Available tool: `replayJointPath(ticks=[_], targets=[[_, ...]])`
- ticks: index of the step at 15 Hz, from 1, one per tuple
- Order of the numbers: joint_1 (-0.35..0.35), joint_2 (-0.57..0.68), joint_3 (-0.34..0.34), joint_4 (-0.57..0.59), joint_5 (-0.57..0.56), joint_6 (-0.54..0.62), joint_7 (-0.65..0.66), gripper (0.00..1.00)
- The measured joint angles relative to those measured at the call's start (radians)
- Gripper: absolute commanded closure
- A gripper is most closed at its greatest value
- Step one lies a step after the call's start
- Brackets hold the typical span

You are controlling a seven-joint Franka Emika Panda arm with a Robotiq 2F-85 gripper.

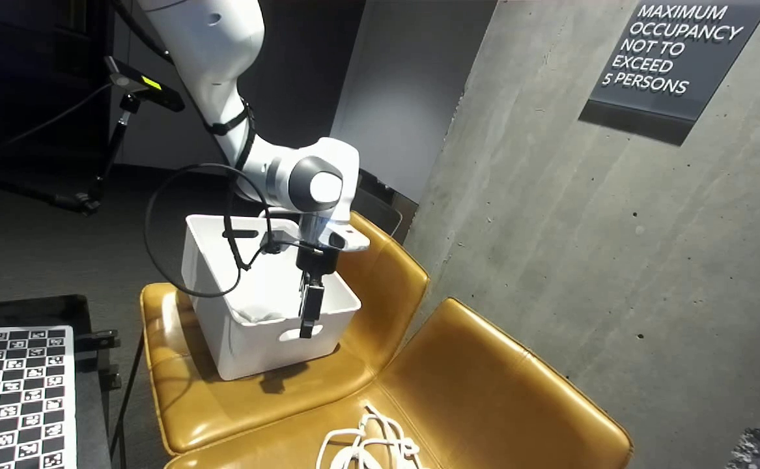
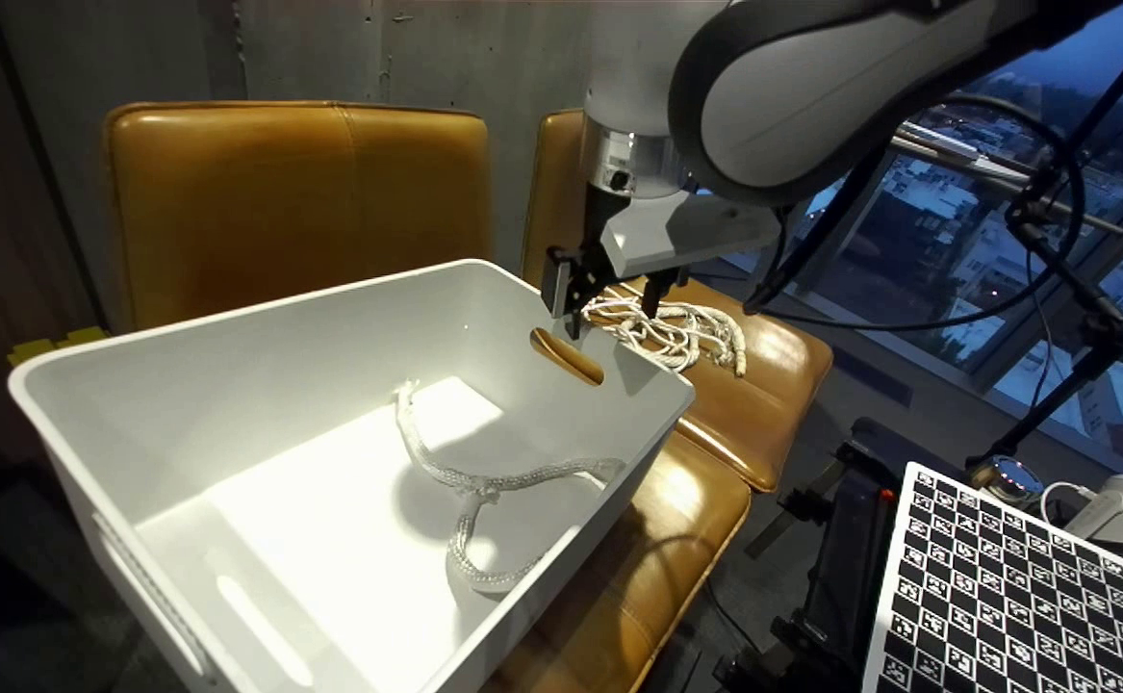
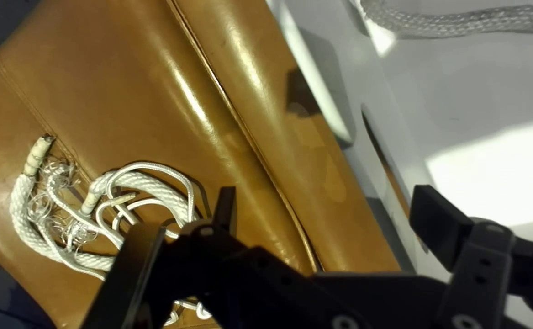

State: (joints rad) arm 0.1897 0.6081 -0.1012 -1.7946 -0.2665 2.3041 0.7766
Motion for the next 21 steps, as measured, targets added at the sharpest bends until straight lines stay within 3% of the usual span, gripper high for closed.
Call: replayJointPath(ticks=[9,14,21], targets=[[0.018,0.041,-0.001,-0.014,-0.002,0.077,-0.001,1.00],[0.021,0.041,-0.019,-0.014,-0.014,0.078,-0.044,0.96],[-0.004,0.007,-0.110,-0.030,-0.059,0.083,-0.181,0.97]])
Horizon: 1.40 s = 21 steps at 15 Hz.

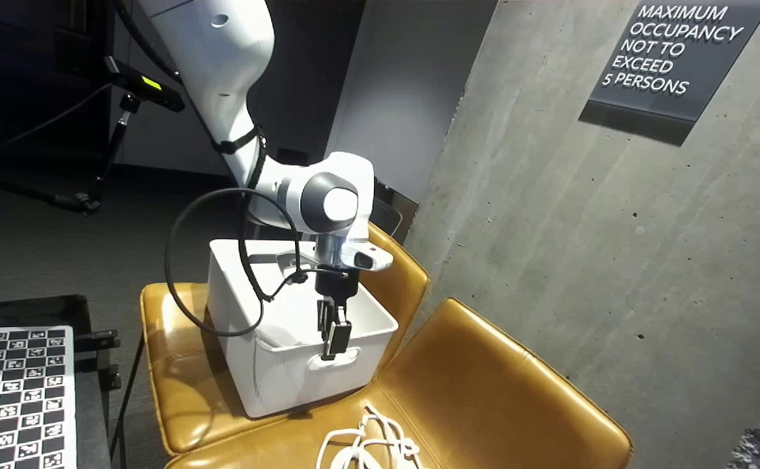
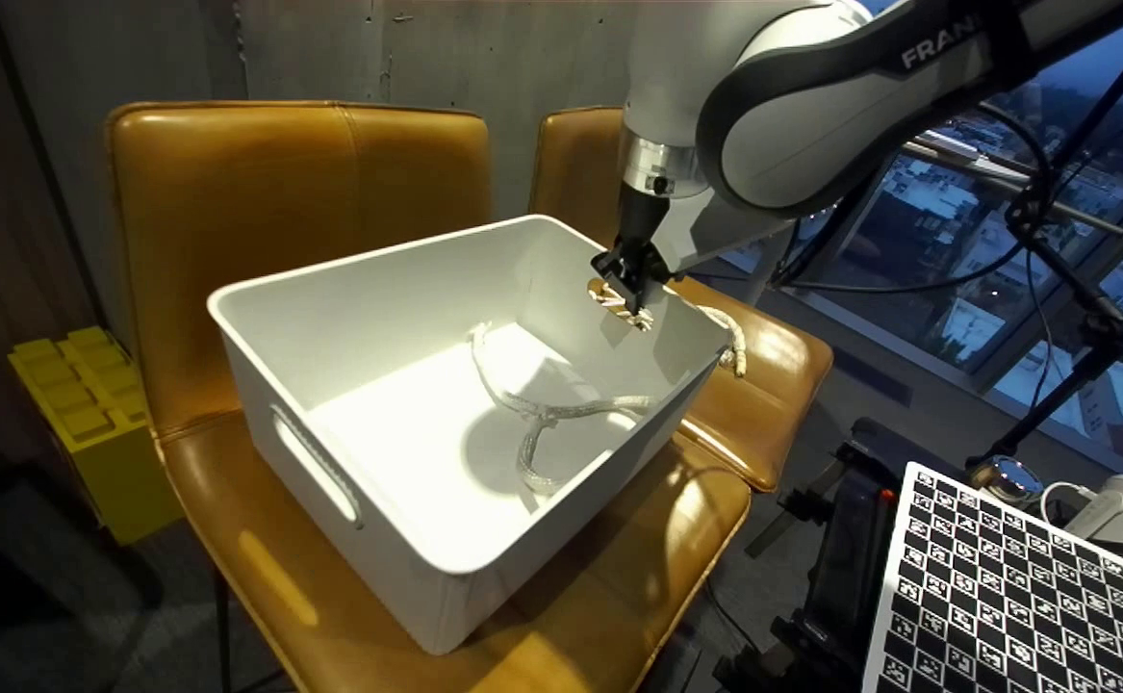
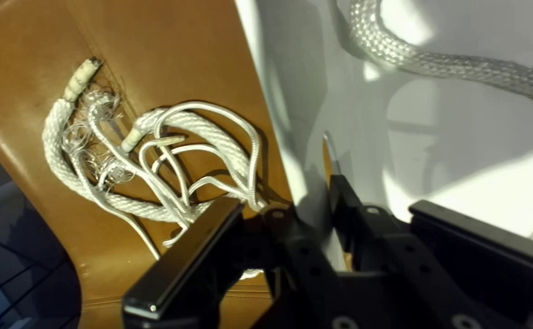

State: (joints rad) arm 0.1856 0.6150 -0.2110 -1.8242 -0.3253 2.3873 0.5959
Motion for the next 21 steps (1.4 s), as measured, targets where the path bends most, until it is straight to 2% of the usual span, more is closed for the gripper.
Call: replayJointPath(ticks=[1,2,4,12,16,21], targets=[[-0.006,-0.006,-0.013,-0.012,-0.006,0.010,-0.012,0.84],[-0.011,-0.010,-0.019,-0.024,-0.007,0.030,-0.025,0.61],[-0.013,-0.017,-0.025,-0.041,-0.008,0.054,-0.037,0.57],[-0.023,-0.060,-0.032,-0.050,0.003,0.056,-0.038,0.01],[-0.061,-0.165,-0.029,-0.065,0.059,-0.011,-0.087,0.00],[-0.209,-0.197,-0.036,-0.073,0.100,-0.029,-0.190,0.00]])
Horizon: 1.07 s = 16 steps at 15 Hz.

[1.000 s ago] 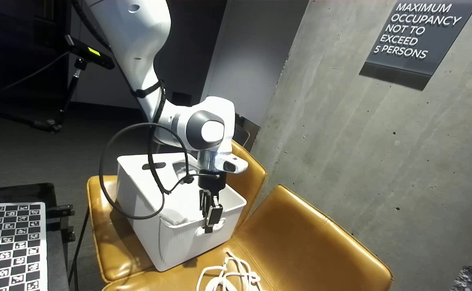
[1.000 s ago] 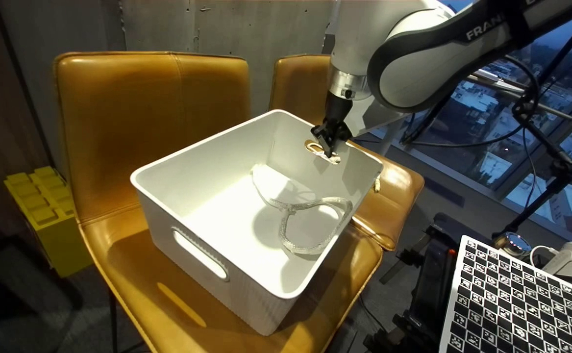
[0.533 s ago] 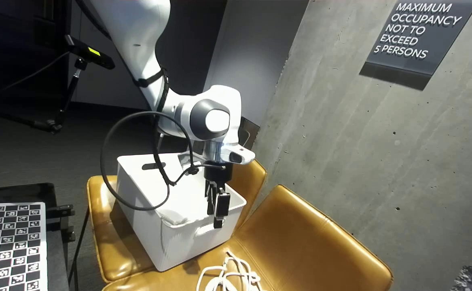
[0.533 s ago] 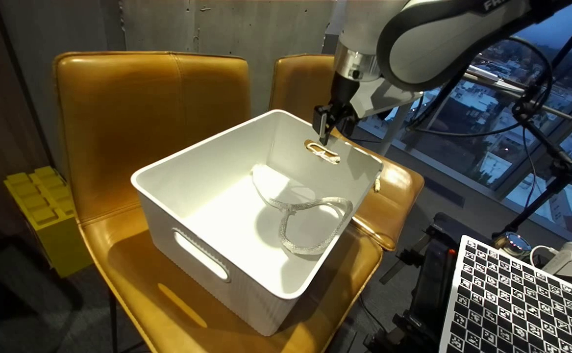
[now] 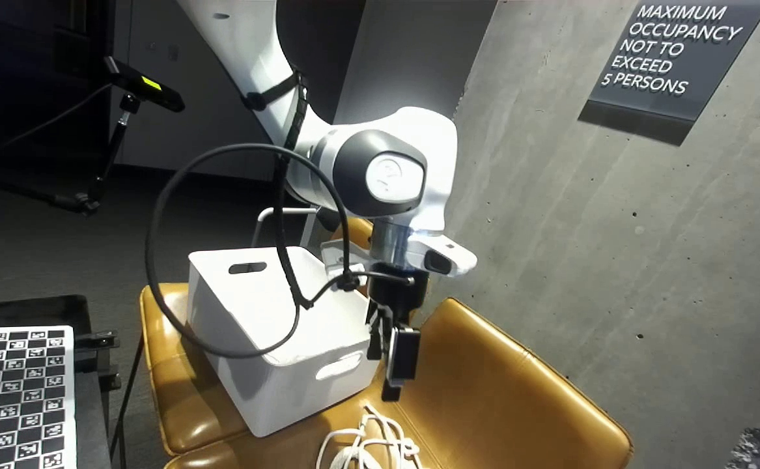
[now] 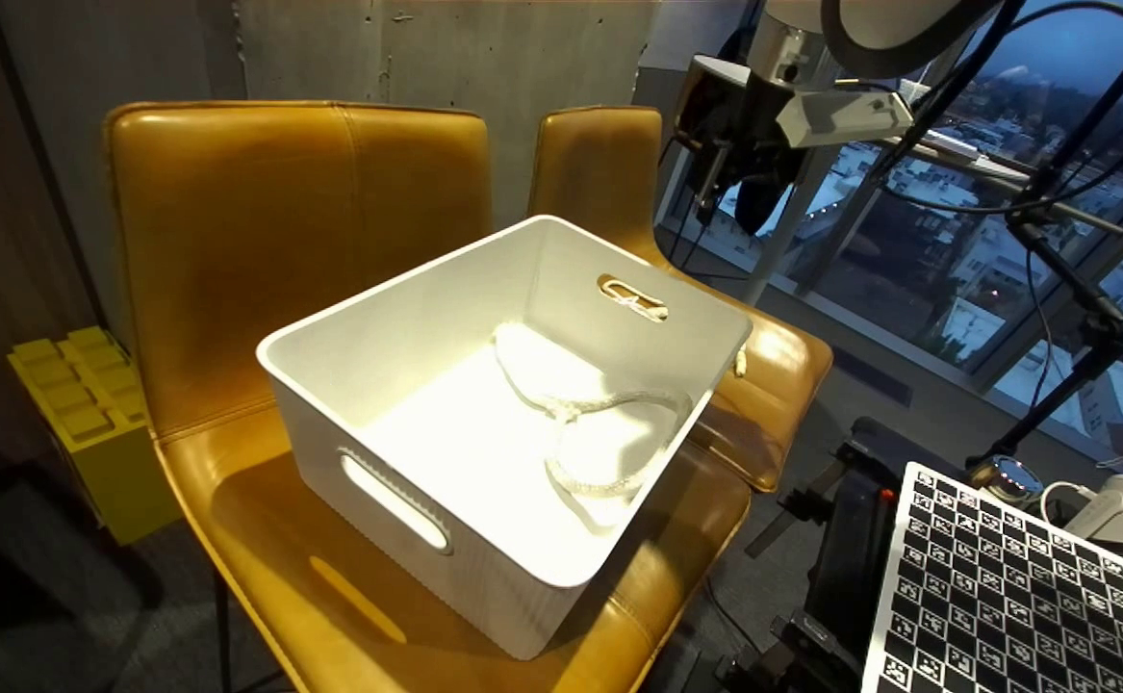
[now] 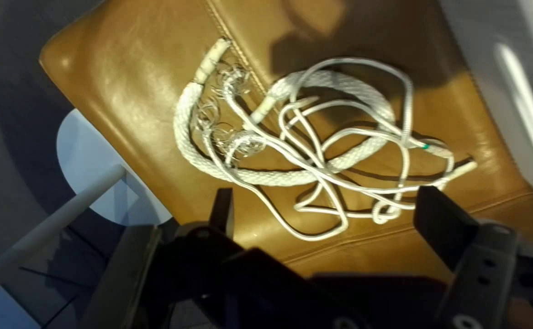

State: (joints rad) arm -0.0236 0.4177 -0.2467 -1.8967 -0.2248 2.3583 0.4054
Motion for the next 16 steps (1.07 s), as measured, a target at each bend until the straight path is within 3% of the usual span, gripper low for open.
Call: replayJointPath(ticks=[4,7,11,16], targets=[[-0.133,0.049,-0.013,0.003,0.032,0.011,-0.092,0.00],[-0.195,0.118,-0.022,0.008,0.034,0.061,-0.132,0.00],[-0.215,0.243,-0.035,0.065,0.034,0.115,-0.148,0.00],[-0.215,0.410,-0.049,0.216,0.034,0.114,-0.148,0.00]])
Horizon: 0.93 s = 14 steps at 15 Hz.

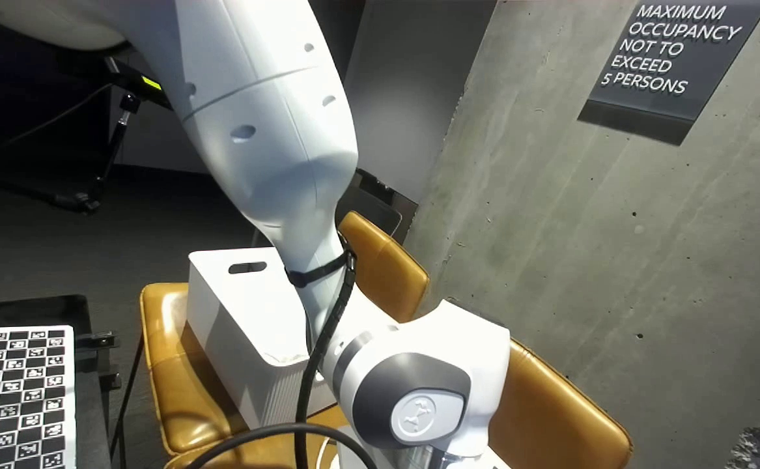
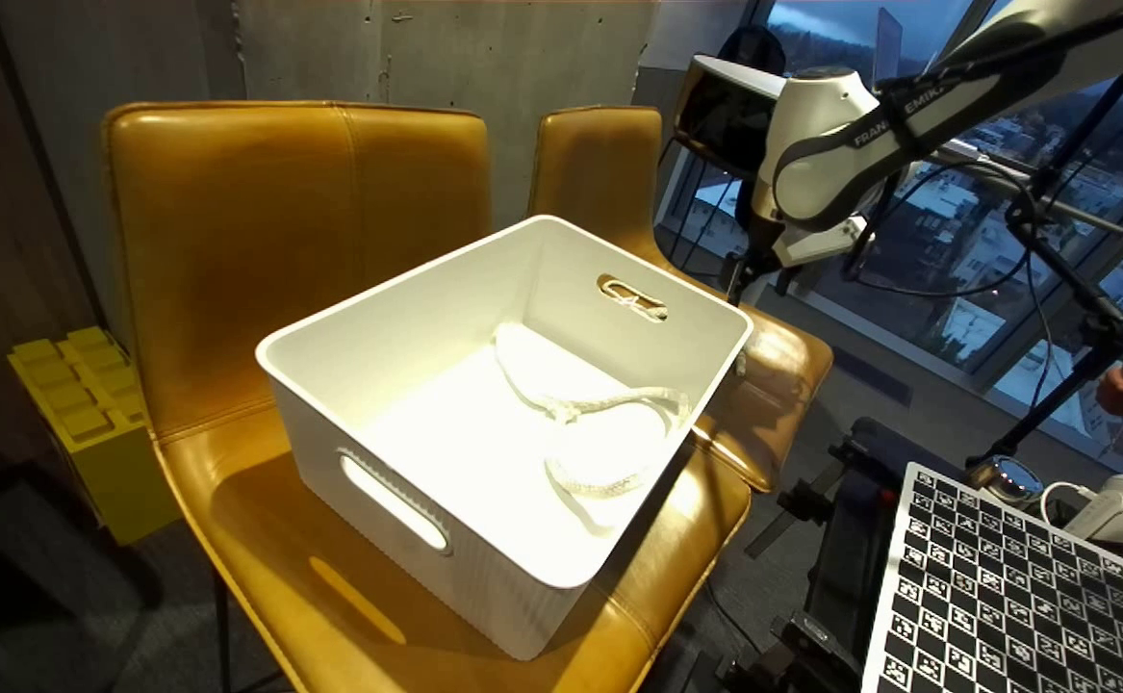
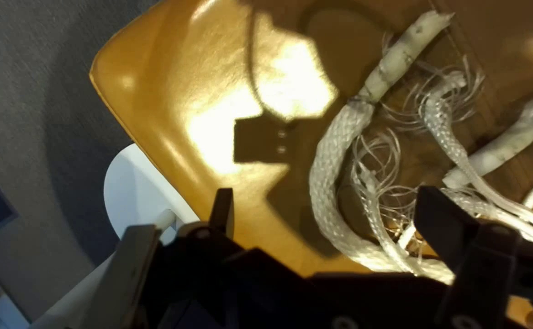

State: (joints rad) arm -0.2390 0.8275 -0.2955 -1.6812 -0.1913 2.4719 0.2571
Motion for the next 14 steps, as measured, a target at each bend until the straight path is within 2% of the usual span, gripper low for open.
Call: replayJointPath(ticks=[7,14], targets=[[-0.002,0.170,-0.037,0.176,0.000,-0.007,0.000,0.00],[-0.003,0.289,-0.041,0.337,0.000,-0.058,0.001,0.00]])
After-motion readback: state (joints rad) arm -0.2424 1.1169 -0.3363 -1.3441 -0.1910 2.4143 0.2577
